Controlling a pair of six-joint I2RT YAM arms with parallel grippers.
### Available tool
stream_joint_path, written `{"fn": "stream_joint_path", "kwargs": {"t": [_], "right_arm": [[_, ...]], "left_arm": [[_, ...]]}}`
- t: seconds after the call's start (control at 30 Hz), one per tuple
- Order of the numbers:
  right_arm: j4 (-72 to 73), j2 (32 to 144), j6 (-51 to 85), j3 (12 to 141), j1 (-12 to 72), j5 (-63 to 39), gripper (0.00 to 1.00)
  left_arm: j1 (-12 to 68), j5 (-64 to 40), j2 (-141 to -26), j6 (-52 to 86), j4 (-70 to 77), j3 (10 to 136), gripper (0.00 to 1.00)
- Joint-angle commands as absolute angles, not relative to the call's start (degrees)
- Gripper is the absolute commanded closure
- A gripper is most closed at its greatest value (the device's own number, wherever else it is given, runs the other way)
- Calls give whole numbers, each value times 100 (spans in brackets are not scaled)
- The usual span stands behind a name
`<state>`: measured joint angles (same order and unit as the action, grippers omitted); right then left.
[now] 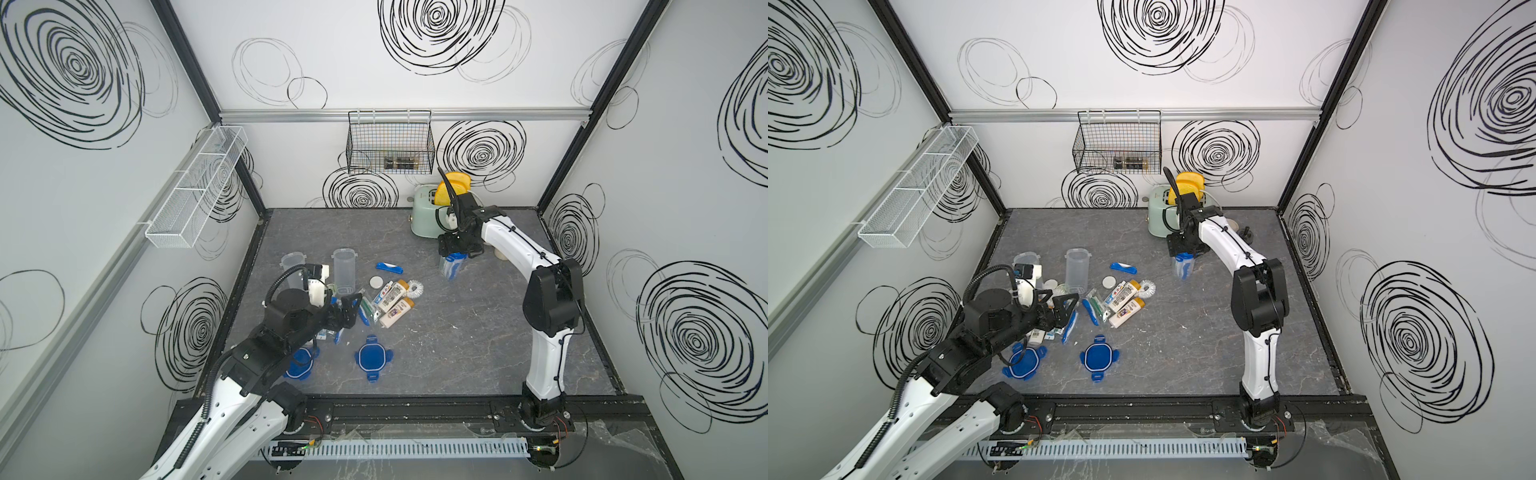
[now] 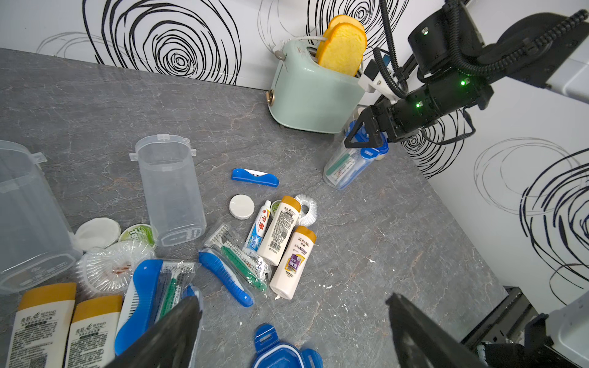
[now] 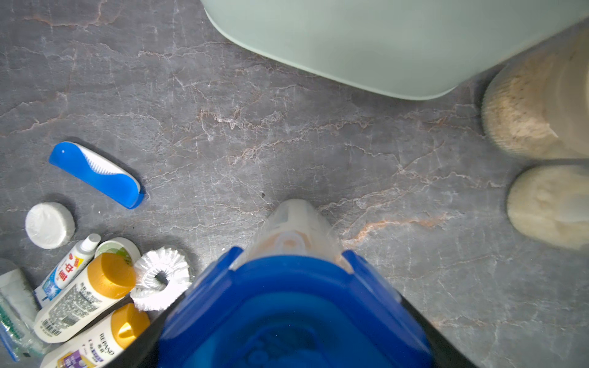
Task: Take out toiletry kits
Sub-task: Pick up the container from the center of the board.
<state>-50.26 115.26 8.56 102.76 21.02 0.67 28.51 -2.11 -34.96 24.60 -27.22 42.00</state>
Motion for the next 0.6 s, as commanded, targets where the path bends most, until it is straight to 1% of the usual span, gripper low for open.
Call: {"fn": "stream_joint_path", "kwargs": {"t": [0.0,0.1,0.27,0.37,0.57], "right_arm": [[-5275,11456,950,10467,2145,16,28],[-5392,11169,1031,10336,2178,-148,31],[-5187,10311,1114,9404,2399,-252,31],[-5059,9899,1245,8886,2550,-131,31],[-4742,9584,1517,8254,2697,-150,32]], "left_arm": [[2872,-185,-3498,2417,-2670,4148,4],[2870,-191,-3504,2420,-2662,4148,4],[2868,-211,-3507,2418,-2645,4150,4],[2861,-237,-3522,2415,-2637,4139,4],[2858,-246,-3529,2418,-2637,4140,5]]}}
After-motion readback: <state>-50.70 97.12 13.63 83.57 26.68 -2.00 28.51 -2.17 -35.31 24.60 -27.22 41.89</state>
